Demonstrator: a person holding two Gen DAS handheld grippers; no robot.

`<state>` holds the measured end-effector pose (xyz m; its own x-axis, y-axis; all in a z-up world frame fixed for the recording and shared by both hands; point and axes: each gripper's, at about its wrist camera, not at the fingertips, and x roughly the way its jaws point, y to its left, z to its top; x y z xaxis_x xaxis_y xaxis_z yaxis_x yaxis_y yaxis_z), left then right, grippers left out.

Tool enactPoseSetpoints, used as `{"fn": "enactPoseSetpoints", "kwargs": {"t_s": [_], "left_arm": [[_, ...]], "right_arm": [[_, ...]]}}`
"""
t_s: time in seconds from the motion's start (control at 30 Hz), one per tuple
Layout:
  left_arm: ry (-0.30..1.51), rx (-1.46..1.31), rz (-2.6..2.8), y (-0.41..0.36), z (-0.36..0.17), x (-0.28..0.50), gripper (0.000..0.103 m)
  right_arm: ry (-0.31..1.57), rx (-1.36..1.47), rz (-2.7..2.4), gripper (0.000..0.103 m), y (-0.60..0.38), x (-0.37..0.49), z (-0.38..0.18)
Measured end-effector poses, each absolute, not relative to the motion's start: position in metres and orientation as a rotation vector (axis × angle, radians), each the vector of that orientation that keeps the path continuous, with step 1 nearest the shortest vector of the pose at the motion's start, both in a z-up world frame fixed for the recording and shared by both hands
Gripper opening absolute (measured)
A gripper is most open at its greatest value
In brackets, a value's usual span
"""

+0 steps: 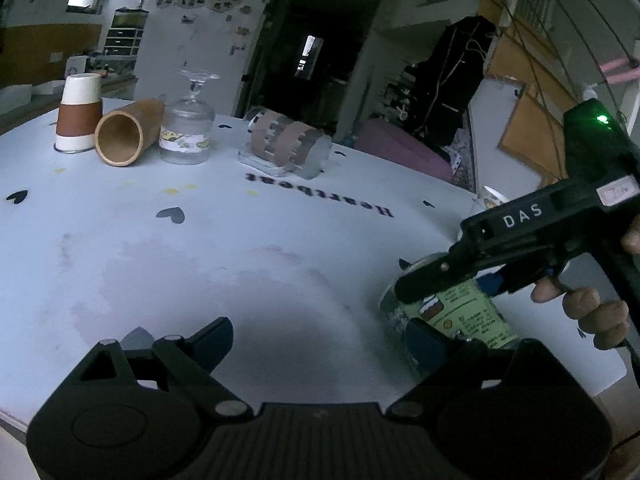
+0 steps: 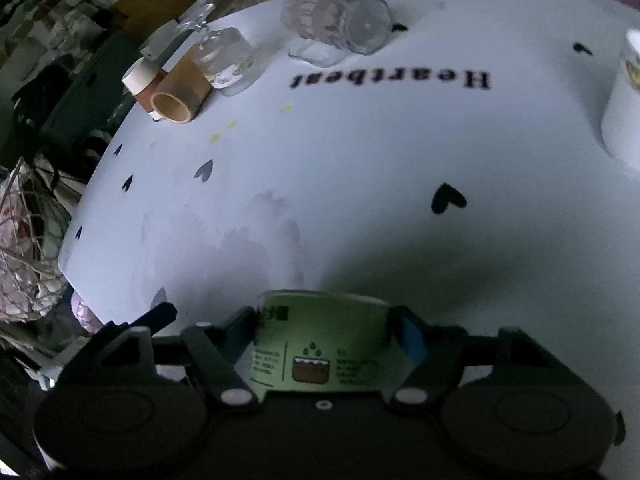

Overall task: Flip cup upright
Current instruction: 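Rotate the held green can open end up with the right gripper, carry it toward the white cups, then lower the upright can beside the white paper cup and open the right gripper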

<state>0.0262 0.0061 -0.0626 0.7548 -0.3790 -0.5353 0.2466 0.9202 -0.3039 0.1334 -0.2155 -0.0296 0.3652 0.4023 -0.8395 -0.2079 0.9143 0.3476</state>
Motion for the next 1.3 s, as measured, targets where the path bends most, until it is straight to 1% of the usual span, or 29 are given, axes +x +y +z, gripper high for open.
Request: {"fn": "enactPoseSetpoints", "kwargs": {"t_s": [0.3, 0.63, 0.83, 0.97, 1.3], "left_arm": [[0.624, -0.212, -0.345, 0.005, -0.061, 0.027, 0.093], [0.63, -0.196, -0.347, 0.001, -0.062, 0.027, 0.093], [0.633, -0.19, -0.338, 0.002, -0.062, 0.027, 0.093], [0.638, -0.189, -0.341, 0.0, -0.062, 0.028, 0.093], [0.644, -0.187, -0.344, -0.002, -0.064, 0.029, 0.093]], "right_arm": [[0.766, 0.009, 0.247, 0.075, -0.221, 0.127, 0.002], [0.561, -0.019, 0.039, 0.075, -0.24, 0.173, -0.009], [0.51, -0.026, -0.065, 0.075, -0.249, 0.193, -0.022], [0.509, -0.022, -0.095, 0.075, -0.253, 0.196, -0.031], [0.535, -0.012, -0.155, 0.075, -0.261, 0.199, -0.035]]}}
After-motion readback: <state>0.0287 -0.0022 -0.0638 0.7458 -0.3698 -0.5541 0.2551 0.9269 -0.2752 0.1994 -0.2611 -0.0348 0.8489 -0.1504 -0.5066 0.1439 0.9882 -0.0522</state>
